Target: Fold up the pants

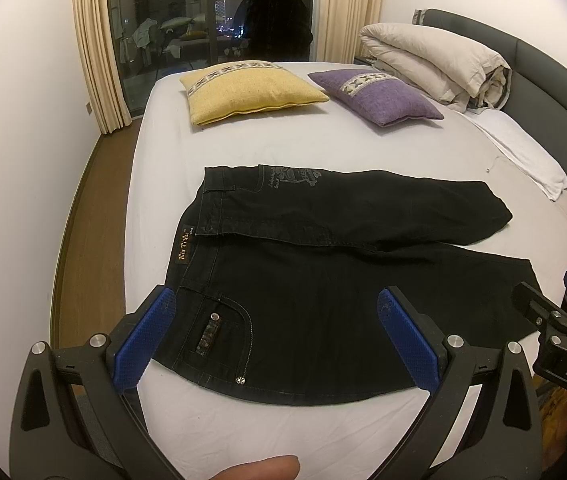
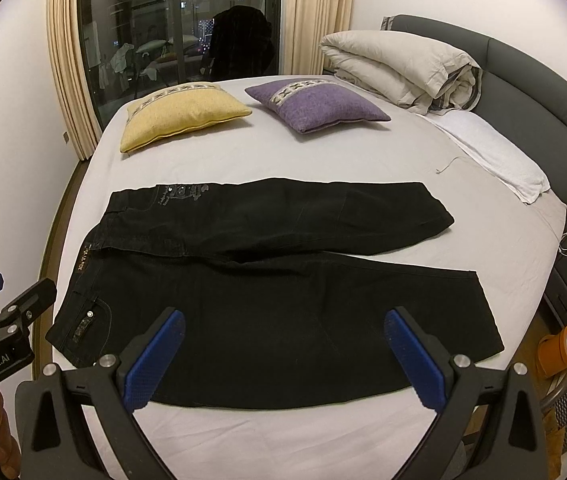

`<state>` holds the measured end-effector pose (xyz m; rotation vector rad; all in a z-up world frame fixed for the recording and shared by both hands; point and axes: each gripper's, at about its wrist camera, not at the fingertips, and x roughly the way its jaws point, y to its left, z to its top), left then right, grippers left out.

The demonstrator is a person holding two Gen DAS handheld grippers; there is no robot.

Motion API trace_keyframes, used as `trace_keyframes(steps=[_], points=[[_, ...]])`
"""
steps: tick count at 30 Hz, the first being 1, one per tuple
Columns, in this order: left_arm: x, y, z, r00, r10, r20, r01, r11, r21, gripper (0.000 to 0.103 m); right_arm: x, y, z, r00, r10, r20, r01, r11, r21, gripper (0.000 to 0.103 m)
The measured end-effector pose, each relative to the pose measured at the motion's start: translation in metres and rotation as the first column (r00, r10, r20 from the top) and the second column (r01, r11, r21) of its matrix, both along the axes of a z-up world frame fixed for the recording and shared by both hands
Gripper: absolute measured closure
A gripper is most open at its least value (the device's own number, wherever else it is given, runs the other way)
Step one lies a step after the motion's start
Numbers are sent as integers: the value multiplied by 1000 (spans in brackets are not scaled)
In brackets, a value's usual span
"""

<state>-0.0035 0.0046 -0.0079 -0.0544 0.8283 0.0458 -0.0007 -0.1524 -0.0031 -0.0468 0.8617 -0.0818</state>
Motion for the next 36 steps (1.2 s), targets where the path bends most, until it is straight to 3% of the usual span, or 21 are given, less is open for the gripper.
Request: trace_keyframes(steps=[36], points=[[-2,-2,-2,1000,-1,-2,1,1000,1,0,-1,1,-1,1000,3,-1,-3,1000,1,0]])
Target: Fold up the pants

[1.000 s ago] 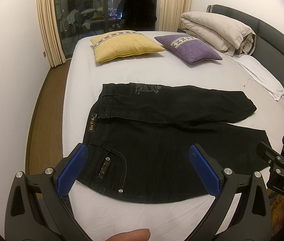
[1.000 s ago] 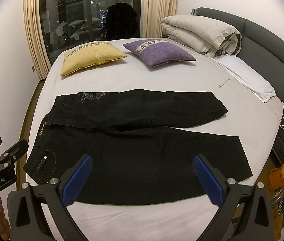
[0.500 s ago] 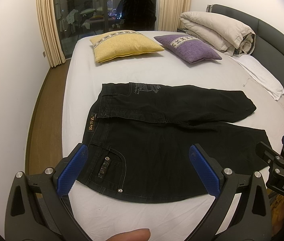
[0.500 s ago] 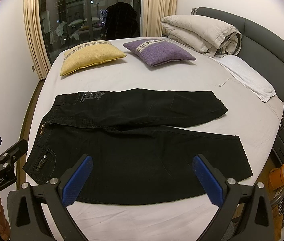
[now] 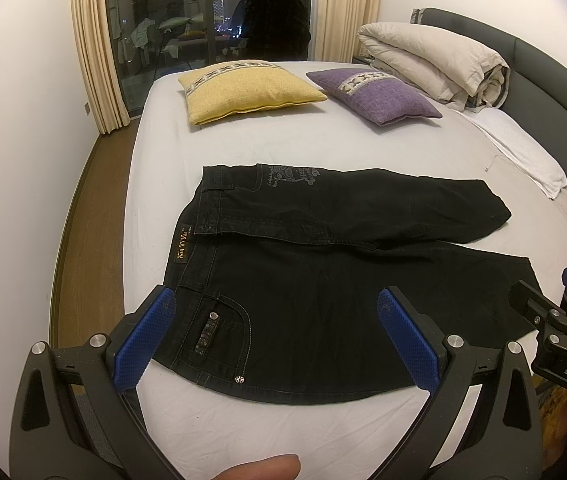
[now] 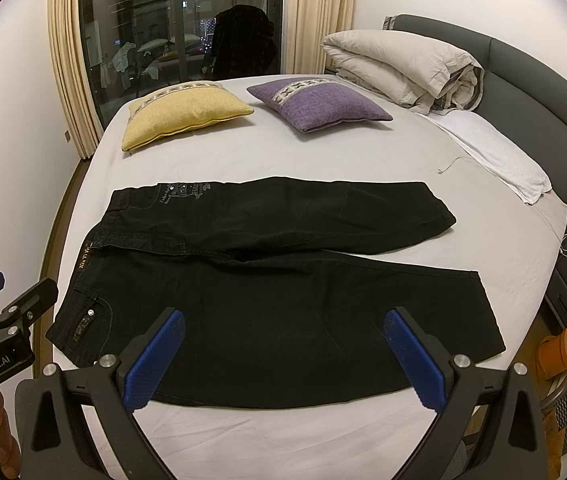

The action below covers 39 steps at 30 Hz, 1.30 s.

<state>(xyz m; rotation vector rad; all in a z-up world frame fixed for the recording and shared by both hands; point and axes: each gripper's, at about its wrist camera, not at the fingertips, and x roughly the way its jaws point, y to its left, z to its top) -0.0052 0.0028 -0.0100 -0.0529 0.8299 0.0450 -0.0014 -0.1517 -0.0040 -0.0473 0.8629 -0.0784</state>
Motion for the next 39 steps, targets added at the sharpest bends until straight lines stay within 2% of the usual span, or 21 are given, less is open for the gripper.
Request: trace_keyframes(steps=[16,20,23,25,28,30,32,35,39], points=[[4,-3,-8,1000,-5,-16,5,1000,-2,0,0,5,-8,1000,14,-19,-14,1000,-2,0],[5,-5,-11,1000,-19,19,19,1000,11,0,6,2,-12,999,27,-27,-27,1000,2,0],[14,-3,-21,998,-55,10,55,998,-3,0,13,-2,-16,997,77,-29,-77,997,28,0],[29,4,-30,994,-102,-26,100,994,-50,0,20,-7,-17,991,131,-23,-130,991,44,0],[68,21,-45,974,-219,-57,209,967,-147,0,35,-16,-15,972,233,15,-234,970,61,0],[102,31,-51,967,-240,-82,233,968,-91,0,49,-23,-12,954,297,42,-299,952,62,0],[142,39,-52,961,-267,-80,267,964,-4,0,69,-31,-10,929,364,68,-368,929,51,1],[215,47,-58,940,-318,-122,330,939,93,0,101,-41,-13,892,444,83,-449,892,56,2],[305,55,-76,885,-425,-189,448,888,103,0,155,-54,-30,858,513,37,-514,856,53,17]])
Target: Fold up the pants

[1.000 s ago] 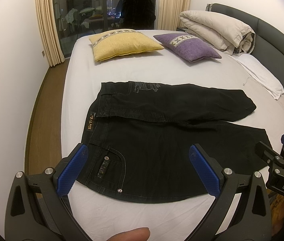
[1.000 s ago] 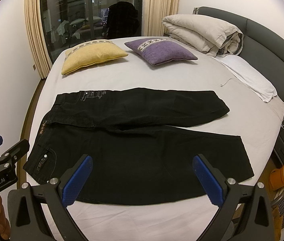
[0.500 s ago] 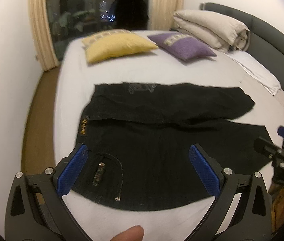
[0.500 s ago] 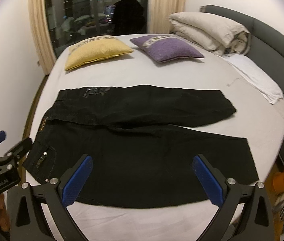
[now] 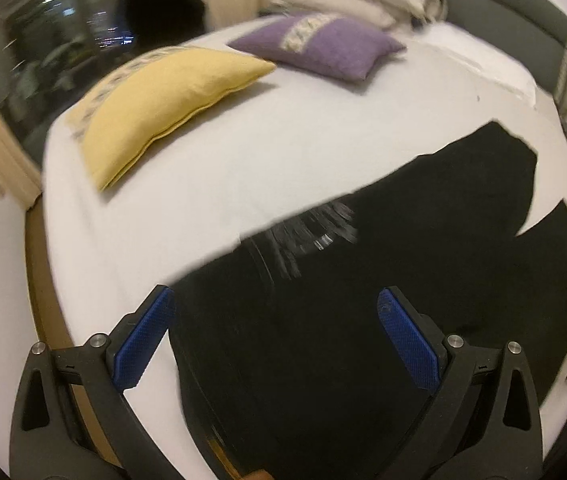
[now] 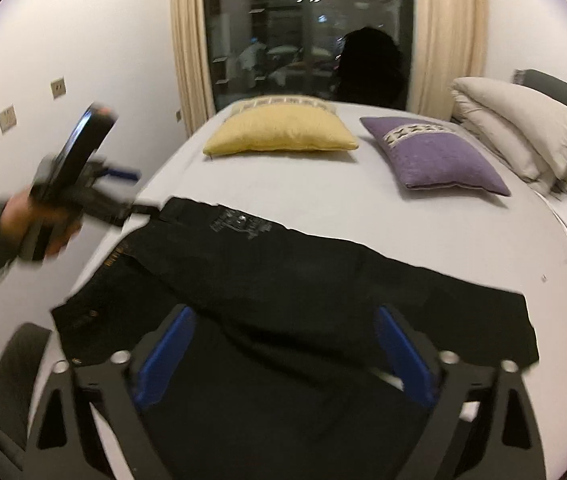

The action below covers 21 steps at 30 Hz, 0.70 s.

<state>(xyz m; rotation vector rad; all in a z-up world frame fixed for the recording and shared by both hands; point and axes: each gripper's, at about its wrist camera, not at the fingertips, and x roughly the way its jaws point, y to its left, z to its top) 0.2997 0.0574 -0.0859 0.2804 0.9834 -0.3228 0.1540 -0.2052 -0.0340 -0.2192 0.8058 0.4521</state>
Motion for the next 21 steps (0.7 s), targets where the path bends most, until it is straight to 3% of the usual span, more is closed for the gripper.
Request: trace_keyframes(steps=[2,5,11,14,21], points=[[41,-1,-15,993,-83,-84,82,996,-26,1,20,-3,-9,999,34,-25,-34,999,3,29],[82,-3,-40,974,-154,-168,156,988,-3,7,47,-10,-23,995,93,-48,-92,996,20,32],[118,-2,-78,922,-260,-286,257,965,-49,35,85,-19,-46,983,161,-87,-155,985,77,38],[130,0,-96,900,-277,-338,278,960,-46,37,95,-19,-54,977,190,-100,-182,979,88,38],[148,15,-119,876,-285,-389,277,958,-78,37,115,-13,-67,962,236,-136,-225,970,89,38]])
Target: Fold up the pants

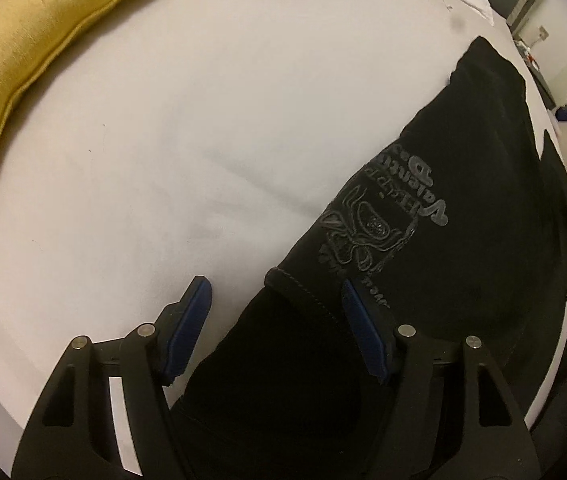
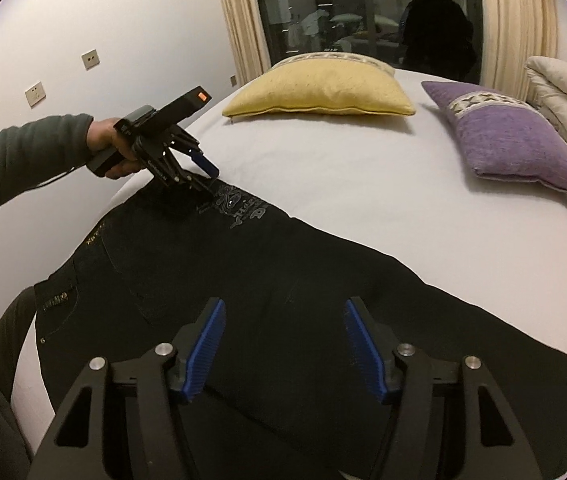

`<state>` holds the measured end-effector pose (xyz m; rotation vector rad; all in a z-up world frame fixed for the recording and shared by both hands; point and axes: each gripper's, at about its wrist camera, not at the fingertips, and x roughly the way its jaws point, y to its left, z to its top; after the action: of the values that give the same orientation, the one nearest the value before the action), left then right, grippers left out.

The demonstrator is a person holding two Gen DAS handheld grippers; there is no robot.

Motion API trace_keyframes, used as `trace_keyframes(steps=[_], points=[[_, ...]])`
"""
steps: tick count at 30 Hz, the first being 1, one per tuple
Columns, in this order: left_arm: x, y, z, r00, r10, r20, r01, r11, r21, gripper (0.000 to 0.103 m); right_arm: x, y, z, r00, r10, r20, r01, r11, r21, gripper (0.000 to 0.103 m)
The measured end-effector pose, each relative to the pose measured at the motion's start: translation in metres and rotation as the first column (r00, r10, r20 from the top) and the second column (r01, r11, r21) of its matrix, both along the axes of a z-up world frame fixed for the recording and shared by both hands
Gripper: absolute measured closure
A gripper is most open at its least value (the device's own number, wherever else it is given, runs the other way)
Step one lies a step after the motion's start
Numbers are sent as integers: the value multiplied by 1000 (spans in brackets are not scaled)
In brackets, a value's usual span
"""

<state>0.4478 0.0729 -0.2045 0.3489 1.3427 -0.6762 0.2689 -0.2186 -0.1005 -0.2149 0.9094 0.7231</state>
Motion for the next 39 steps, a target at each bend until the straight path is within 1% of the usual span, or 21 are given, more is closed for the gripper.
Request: trace_keyframes(steps=[1,4,6,7,8,9,10,12,13,17,18,22,25,26,28,30,33,37,39], points=[[-3,1,-1,1000,-4,-7,4,1000,-4,37,2,1,-1,1000,4,-3,-4,1000,-2,39],[5,4,-5,1000,3,-23,-4,1000,-23,43,8,3,-2,1000,10,-13,-10,1000,-8,39],[9,5,-6,1000,7,-28,-8,1000,-29,53,14,4,-4,1000,11,-18,-11,1000,-12,39],[10,4,-7,1000,2,-23,-3,1000,-27,75,16,4,-5,1000,11,-21,-12,1000,-13,40],[0,6,3,1000,-8,-30,7,999,-36,85,20,4,-6,1000,12,-24,-12,1000,-17,42],[-3,2,3,1000,-15,-21,14,1000,-26,85,21,5,-6,1000,10,-23,-11,1000,-22,43],[-8,-1,3,999,-35,10,35,999,-4,86,24,5,-6,1000,9,-23,-10,1000,-25,44],[-13,-9,4,998,-39,41,38,999,7,94,31,5,-6,1000,7,-20,-7,1000,-31,44],[-18,-9,7,997,-38,63,37,999,10,96,34,6,-6,1000,6,-16,-7,999,-39,45],[-43,-10,27,985,-50,164,52,999,-6,96,51,6,-11,1000,-3,-15,2,997,-77,47],[-50,0,33,982,-54,180,57,998,-10,96,56,6,-12,1000,-4,-18,2,997,-82,47],[-74,7,51,965,-57,255,62,998,-12,96,70,13,-15,1000,9,-15,-11,994,-109,47],[-86,-3,58,953,-57,297,63,998,-12,96,81,22,-22,999,46,-20,-48,985,-163,47],[-91,-6,61,943,-73,324,74,997,9,96,86,26,-26,998,62,-32,-66,981,-184,47],[-98,-9,65,931,-91,354,87,996,28,96,91,33,-30,994,100,-48,-108,971,-211,47],[-107,3,67,923,-96,373,89,995,35,96,96,43,-33,987,148,-66,-160,957,-244,47],[-114,5,73,916,-95,389,92,995,26,96,106,59,-40,972,206,-115,-230,932,-280,49],[-124,5,80,908,-99,407,104,995,10,96,118,73,-55,957,241,-160,-282,904,-321,50],[-133,6,86,905,-107,413,115,993,5,96,124,76,-61,953,246,-179,-294,896,-333,54]])
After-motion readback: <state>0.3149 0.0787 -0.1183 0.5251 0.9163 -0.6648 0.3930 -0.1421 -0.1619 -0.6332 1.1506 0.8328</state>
